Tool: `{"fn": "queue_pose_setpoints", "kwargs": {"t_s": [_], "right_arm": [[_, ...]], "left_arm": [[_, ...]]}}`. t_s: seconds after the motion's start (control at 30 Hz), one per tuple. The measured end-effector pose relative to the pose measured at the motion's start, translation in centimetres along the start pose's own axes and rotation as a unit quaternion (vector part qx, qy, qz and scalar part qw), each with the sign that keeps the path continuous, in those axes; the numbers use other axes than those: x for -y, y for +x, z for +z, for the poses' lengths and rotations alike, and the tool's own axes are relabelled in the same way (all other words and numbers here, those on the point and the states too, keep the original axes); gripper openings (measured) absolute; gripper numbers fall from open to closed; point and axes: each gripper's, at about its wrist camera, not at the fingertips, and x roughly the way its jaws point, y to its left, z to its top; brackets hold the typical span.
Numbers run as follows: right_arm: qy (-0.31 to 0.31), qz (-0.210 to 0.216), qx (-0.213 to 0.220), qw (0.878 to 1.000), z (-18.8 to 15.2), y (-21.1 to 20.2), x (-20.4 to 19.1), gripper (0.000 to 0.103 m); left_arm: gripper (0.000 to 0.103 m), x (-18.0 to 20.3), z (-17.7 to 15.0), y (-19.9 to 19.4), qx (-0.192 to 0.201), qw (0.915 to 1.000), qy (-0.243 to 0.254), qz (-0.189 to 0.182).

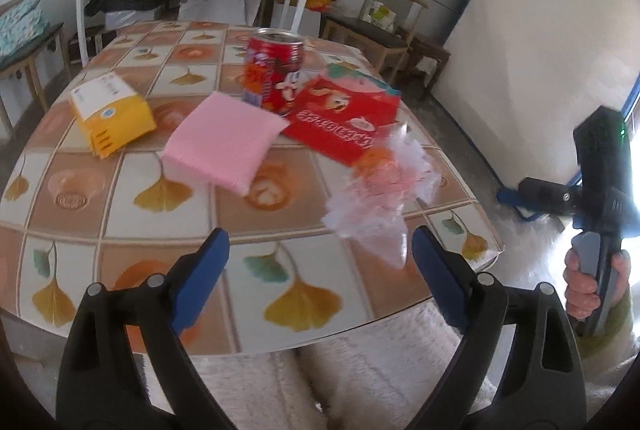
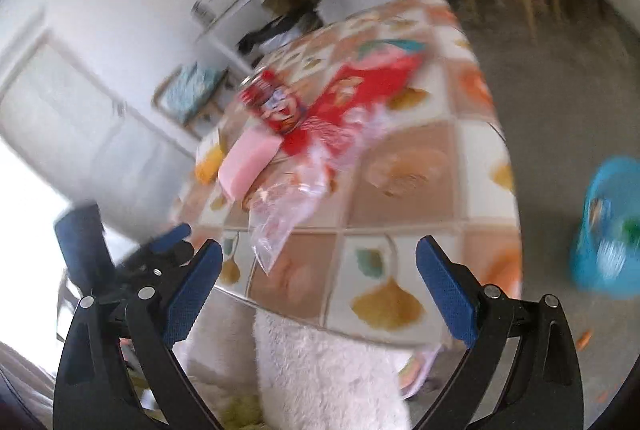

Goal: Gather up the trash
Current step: 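Move both open tools back over the table toward the clear bag, then grasp the clear printed bag with the right tool while the left tool reaches for the yellow-white box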

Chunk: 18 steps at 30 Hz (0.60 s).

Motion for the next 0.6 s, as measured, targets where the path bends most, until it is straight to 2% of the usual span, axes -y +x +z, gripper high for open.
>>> {"fn": "queue_pose_setpoints", "kwargs": {"t_s": [0.1, 0.2, 0.33, 0.43, 0.53, 0.6], "right_arm": [[-0.139, -0.028, 0.012, 0.990, 1.3, 1.6, -4.1, 0.094], [-0.208, -0.035, -0.011, 0.977, 2.5, 4.4, -5.8, 0.096], [-0.210, -0.034, -0.072, 0.975, 3.7, 9.1, -5.0, 0.096], [-0.216, -0.038, -0.104, 0.970, 3.0, 11.4, -5.1, 0.096], [-0.206, -0.033, -0.123, 0.970, 2.4, 12.7, -4.8, 0.096], [-0.201, -0.033, -0.112, 0.973, 2.2, 12.6, -4.8, 0.096]], "left_arm": [[0.088, -0.5, -0.4, -0.1, 0.005, 0.9999, -0.006, -0.006], [0.088, -1.3, -0.4, 0.3, 0.009, 0.9995, -0.018, -0.024], [0.088, -1.9, -0.3, 0.1, 0.017, 0.9985, -0.027, -0.044], [0.088, -2.5, -0.1, -0.1, 0.021, 0.9979, -0.036, -0.050], [0.088, -3.3, -0.1, 0.1, 0.020, 0.9974, -0.046, -0.052], [0.088, -3.8, -0.1, 0.4, 0.016, 0.9972, -0.052, -0.052]]}}
